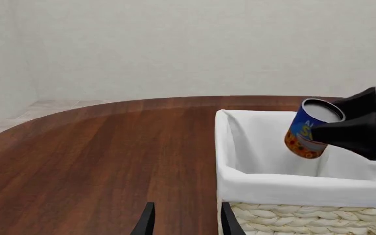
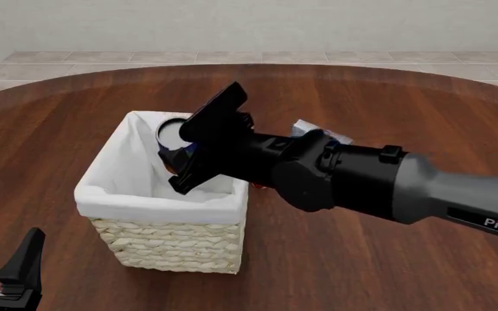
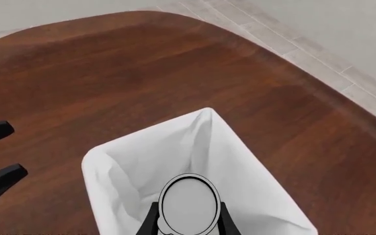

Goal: Pick up the alphabet soup and put it in the basket.

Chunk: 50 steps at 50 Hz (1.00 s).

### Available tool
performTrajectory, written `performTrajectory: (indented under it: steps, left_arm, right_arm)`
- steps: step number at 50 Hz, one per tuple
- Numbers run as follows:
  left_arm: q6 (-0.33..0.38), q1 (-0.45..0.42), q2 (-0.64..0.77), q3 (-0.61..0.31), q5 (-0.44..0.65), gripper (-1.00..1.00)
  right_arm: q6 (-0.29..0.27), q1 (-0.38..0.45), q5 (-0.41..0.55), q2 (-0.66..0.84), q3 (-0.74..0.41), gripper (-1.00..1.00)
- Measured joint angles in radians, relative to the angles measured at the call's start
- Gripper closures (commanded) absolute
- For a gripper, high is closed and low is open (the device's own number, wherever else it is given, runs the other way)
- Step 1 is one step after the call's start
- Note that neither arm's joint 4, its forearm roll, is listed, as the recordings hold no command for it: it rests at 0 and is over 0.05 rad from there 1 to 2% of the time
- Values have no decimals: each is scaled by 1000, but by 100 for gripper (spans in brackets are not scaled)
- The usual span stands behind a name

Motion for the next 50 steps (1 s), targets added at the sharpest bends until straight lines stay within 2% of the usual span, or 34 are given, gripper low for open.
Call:
performTrajectory:
  steps: [50]
  left_arm:
    - [0, 0, 0, 0, 0, -100]
  right_arm:
    - [18, -1, -25, 45, 12, 100]
